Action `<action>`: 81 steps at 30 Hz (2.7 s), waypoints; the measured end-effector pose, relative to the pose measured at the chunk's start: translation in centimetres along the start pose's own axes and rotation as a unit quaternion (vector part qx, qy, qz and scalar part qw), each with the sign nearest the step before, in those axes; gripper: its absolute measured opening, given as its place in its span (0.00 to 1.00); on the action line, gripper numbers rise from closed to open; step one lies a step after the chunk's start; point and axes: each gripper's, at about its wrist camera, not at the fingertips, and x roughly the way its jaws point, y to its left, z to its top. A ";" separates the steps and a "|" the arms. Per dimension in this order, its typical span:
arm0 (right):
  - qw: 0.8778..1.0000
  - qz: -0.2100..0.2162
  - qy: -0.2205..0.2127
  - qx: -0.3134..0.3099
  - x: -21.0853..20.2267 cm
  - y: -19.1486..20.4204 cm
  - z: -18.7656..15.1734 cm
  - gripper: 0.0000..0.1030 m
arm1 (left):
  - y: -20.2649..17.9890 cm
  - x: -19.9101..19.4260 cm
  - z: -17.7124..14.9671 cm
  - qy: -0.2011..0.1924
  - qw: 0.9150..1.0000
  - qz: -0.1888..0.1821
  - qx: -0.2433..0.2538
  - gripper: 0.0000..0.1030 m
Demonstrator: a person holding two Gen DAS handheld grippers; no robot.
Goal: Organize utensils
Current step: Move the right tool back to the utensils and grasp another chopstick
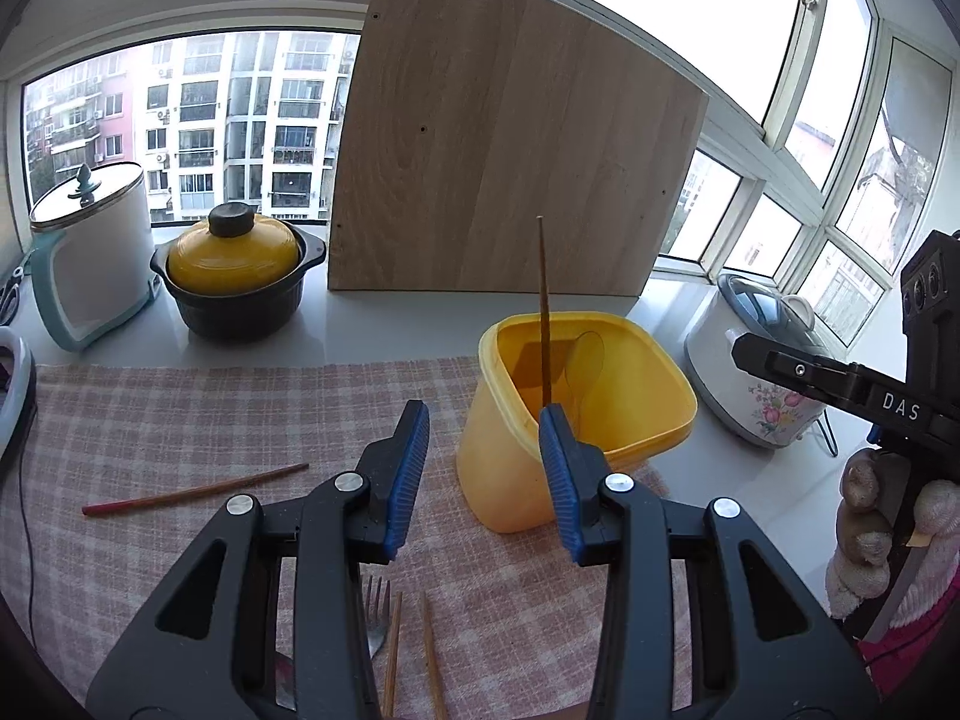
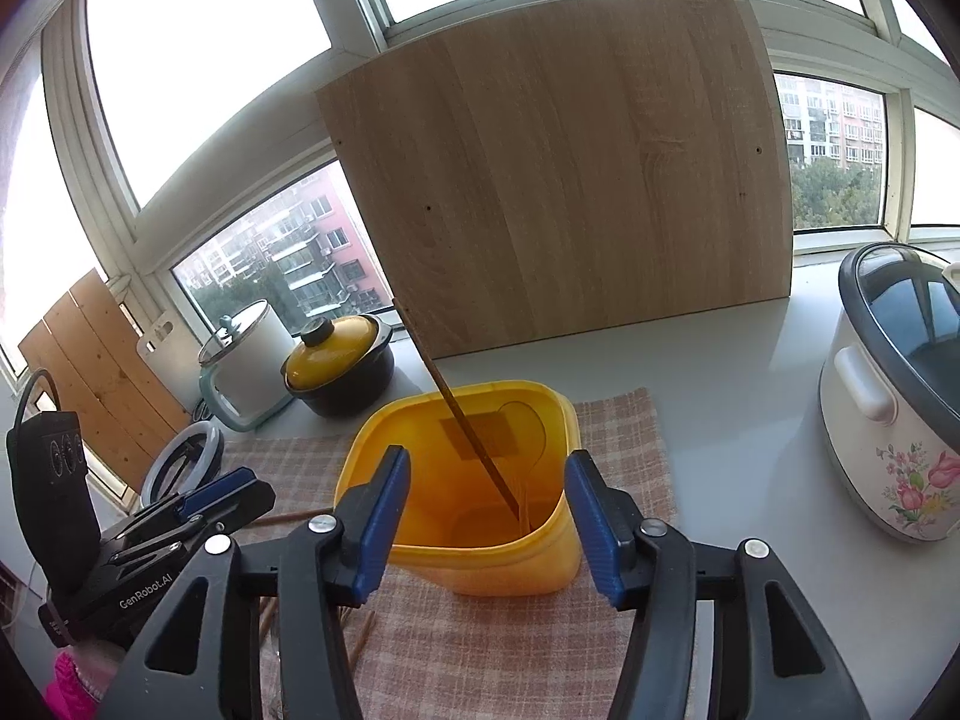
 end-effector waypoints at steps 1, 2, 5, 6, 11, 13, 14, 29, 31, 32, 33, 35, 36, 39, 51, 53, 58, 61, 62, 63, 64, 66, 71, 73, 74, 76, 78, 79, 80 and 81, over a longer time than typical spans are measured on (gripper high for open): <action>1.000 0.003 -0.001 0.001 -0.3 0.2 -0.3 0.58 | 0.4 -0.4 -0.1 0.000 1.000 0.003 -0.003 0.45; 1.000 0.006 -0.001 0.002 -0.5 0.4 -0.5 0.59 | 0.8 -0.9 -0.3 0.000 1.000 0.011 -0.004 0.46; 1.000 0.015 0.000 0.009 -0.9 0.9 -1.4 0.65 | 2.2 -2.0 -1.0 0.007 0.999 0.037 0.001 0.46; 1.000 0.018 0.004 0.009 -0.9 1.2 -1.8 0.66 | 2.6 -2.4 -1.2 0.010 0.999 0.044 0.004 0.46; 0.999 0.033 0.033 0.010 -0.2 2.5 -3.6 0.66 | 5.7 -4.2 -3.2 0.038 0.997 0.063 0.001 0.46; 0.998 0.039 0.047 0.014 0.4 2.9 -4.5 0.66 | 6.9 -4.8 -4.1 0.047 0.997 0.067 -0.005 0.46; 0.997 0.042 0.054 0.018 0.7 3.1 -4.9 0.66 | 7.4 -5.1 -4.4 0.051 0.996 0.070 -0.009 0.46; 0.983 0.086 0.158 0.047 4.9 7.1 -10.8 0.49 | 12.9 -6.6 -7.2 0.099 0.993 0.071 -0.001 0.46; 0.981 0.089 0.167 0.051 5.4 7.7 -11.4 0.46 | 13.4 -6.4 -6.9 0.104 0.992 0.070 0.011 0.46; 0.980 0.089 0.171 0.053 5.7 8.0 -11.7 0.45 | 13.7 -6.2 -6.7 0.107 0.992 0.070 0.019 0.46; 0.979 0.090 0.175 0.056 5.9 8.3 -11.9 0.44 | 13.9 -5.9 -6.4 0.111 0.991 0.068 0.026 0.46; 0.977 0.090 0.181 0.062 6.3 8.7 -12.4 0.42 | 14.6 -5.4 -6.0 0.118 0.991 0.055 0.036 0.46; 0.977 0.090 0.183 0.066 6.5 8.9 -12.6 0.41 | 15.0 -5.1 -5.8 0.121 0.991 0.046 0.040 0.46; 0.975 0.085 0.189 0.076 7.0 9.4 -13.2 0.37 | 15.8 -3.9 -5.0 0.133 0.988 0.040 0.062 0.46; 0.963 0.083 0.220 0.130 9.7 11.1 -14.6 0.27 | 18.7 2.3 -2.7 0.197 0.974 0.023 0.110 0.46; 0.961 0.082 0.226 0.138 10.4 11.3 -14.7 0.25 | 19.2 3.1 -2.6 0.207 0.972 0.019 0.109 0.45; 0.953 0.076 0.244 0.162 11.9 11.2 -15.2 0.23 | 19.5 5.0 -2.6 0.226 0.966 0.017 0.123 0.39; 0.947 0.071 0.255 0.180 12.8 10.9 -15.5 0.22 | 19.2 5.8 -2.8 0.237 0.962 0.013 0.134 0.39; 0.946 0.070 0.257 0.184 13.0 10.8 -15.6 0.21 | 19.2 6.0 -2.8 0.240 0.961 0.012 0.138 0.39; 0.946 0.066 0.258 0.186 13.2 10.8 -15.7 0.21 | 19.1 6.2 -2.9 0.243 0.959 0.010 0.142 0.39; 0.946 0.062 0.259 0.185 13.3 10.8 -15.7 0.20 | 19.0 6.5 -3.0 0.247 0.958 0.009 0.148 0.39; 0.946 0.055 0.262 0.184 13.4 10.8 -15.8 0.20 | 18.7 6.9 -3.2 0.254 0.954 0.011 0.162 0.39; 0.946 0.046 0.264 0.184 13.7 10.8 -16.1 0.20 | 18.1 8.3 -3.4 0.272 0.943 0.020 0.189 0.39; 0.945 0.045 0.266 0.183 14.0 11.0 -16.1 0.19 | 17.8 8.8 -3.5 0.277 0.939 0.024 0.201 0.36; 0.946 0.044 0.266 0.181 14.0 11.0 -16.1 0.19 | 17.6 9.0 -3.5 0.279 0.937 0.026 0.206 0.34; 0.947 0.040 0.266 0.177 14.2 11.2 -16.1 0.19 | 17.4 9.5 -3.5 0.282 0.935 0.026 0.215 0.29; 0.946 0.039 0.268 0.176 14.4 11.2 -16.1 0.19 | 17.1 10.0 -3.5 0.283 0.933 0.030 0.222 0.25; 0.946 0.037 0.269 0.176 14.5 11.2 -16.1 0.18 | 17.0 10.2 -3.6 0.281 0.933 0.033 0.223 0.20; 0.946 0.036 0.271 0.176 14.6 11.3 -16.1 0.18 | 17.0 10.5 -3.6 0.282 0.933 0.035 0.221 0.16; 0.945 0.035 0.272 0.176 14.7 11.3 -16.0 0.18 | 17.0 10.8 -3.6 0.286 0.932 0.034 0.218 0.15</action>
